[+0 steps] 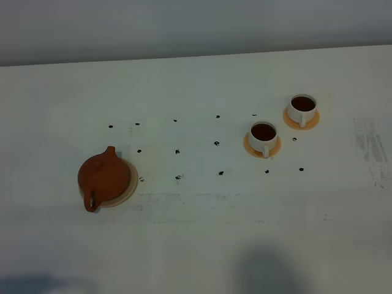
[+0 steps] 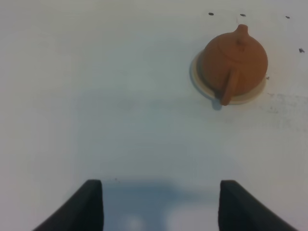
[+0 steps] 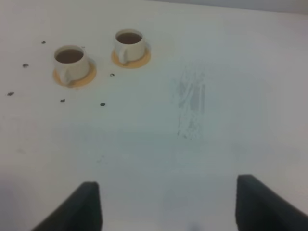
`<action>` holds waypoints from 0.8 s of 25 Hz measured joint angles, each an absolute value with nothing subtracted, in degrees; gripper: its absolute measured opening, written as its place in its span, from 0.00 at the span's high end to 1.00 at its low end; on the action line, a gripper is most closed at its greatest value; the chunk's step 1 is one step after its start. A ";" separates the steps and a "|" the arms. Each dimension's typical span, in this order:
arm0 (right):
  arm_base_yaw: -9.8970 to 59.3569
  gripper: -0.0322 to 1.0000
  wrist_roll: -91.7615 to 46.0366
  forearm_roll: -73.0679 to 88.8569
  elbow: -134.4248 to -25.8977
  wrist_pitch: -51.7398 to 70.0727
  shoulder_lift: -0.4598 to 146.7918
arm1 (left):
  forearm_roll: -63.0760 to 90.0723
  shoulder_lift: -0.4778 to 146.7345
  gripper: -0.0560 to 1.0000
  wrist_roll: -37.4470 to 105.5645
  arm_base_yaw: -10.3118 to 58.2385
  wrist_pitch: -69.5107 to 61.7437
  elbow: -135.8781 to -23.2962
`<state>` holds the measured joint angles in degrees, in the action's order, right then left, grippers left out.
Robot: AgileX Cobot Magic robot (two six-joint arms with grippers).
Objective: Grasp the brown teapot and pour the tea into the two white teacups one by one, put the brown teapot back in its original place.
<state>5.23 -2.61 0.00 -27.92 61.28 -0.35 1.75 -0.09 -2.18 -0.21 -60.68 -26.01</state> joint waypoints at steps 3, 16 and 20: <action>5.23 0.40 -2.61 0.00 -27.92 61.28 -0.35 | 1.75 -0.09 0.45 -2.18 -0.21 -60.68 -26.01; 5.23 0.40 -2.61 0.00 -27.92 61.28 -0.35 | 1.75 -0.09 0.45 -2.18 -0.21 -60.68 -26.01; 5.23 0.40 -2.61 0.00 -27.92 61.28 -0.35 | 1.75 -0.09 0.45 -2.18 -0.21 -60.68 -26.01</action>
<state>5.23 -2.61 0.00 -27.92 61.28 -0.35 1.75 -0.09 -2.18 -0.21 -60.68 -26.01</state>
